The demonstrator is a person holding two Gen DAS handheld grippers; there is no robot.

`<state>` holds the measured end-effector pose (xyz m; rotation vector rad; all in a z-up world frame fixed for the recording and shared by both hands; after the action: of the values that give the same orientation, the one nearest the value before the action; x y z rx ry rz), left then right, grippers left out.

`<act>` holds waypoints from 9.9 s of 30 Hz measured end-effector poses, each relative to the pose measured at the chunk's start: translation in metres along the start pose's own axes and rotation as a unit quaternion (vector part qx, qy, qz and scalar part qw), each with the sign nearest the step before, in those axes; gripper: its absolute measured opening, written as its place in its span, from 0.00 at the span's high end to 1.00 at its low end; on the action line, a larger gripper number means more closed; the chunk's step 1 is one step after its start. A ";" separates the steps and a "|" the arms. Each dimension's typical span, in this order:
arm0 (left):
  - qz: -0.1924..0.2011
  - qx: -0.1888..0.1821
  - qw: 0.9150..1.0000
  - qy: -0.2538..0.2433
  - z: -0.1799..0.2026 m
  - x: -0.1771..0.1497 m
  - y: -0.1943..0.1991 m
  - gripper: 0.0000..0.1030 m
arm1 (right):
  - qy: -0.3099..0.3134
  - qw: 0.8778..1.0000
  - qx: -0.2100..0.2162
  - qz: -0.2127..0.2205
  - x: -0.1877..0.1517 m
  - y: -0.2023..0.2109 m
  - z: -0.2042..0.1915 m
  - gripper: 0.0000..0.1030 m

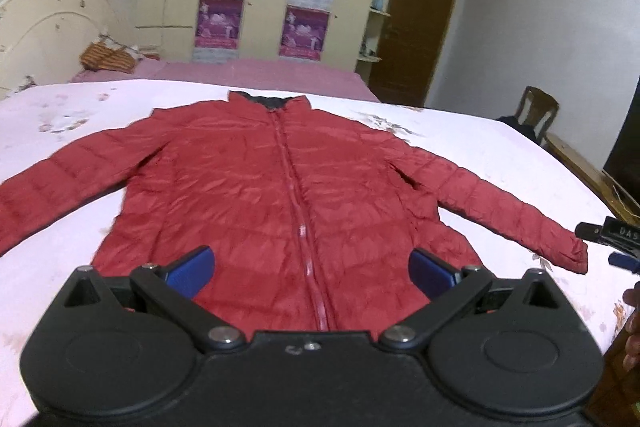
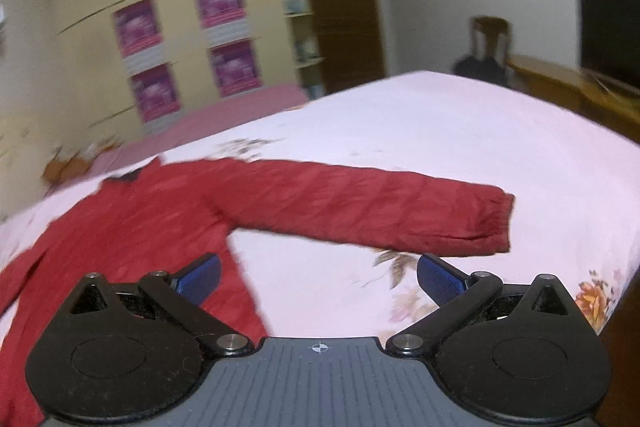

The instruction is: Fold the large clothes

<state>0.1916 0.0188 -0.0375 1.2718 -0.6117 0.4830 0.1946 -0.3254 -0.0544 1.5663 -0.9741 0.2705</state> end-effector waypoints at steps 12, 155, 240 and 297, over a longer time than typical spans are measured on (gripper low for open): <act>-0.028 0.015 0.999 0.010 -0.001 0.044 -0.067 0.00 | -0.209 0.978 0.003 -0.029 0.018 -0.065 0.090 0.52; -0.064 0.050 0.996 -0.038 -0.124 0.143 -0.259 0.33 | 0.198 0.974 0.029 -0.107 0.030 -0.220 -0.214 0.95; -0.021 -0.128 0.991 -0.030 -0.025 0.165 -0.251 0.94 | 0.019 0.996 0.045 -0.074 0.059 -0.161 -0.160 0.40; -0.026 0.048 0.998 -0.037 -0.200 0.195 -0.261 0.30 | 0.200 0.969 0.108 -0.096 0.055 -0.228 -0.279 0.71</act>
<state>0.5367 0.1522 -0.1337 1.3981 -0.6208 0.4278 0.4857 -0.1112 -0.1062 1.7046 -0.4861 0.5474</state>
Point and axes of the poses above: each gripper's, at about its wrist camera, not at the fingertips, and y roughly against the way its jaws point, z to its right, x to its top, the point moved 2 cm from there along -y, roughly the way its jaws point, and after that the axes turned 12 degrees about -z, right-handed, at the moved point
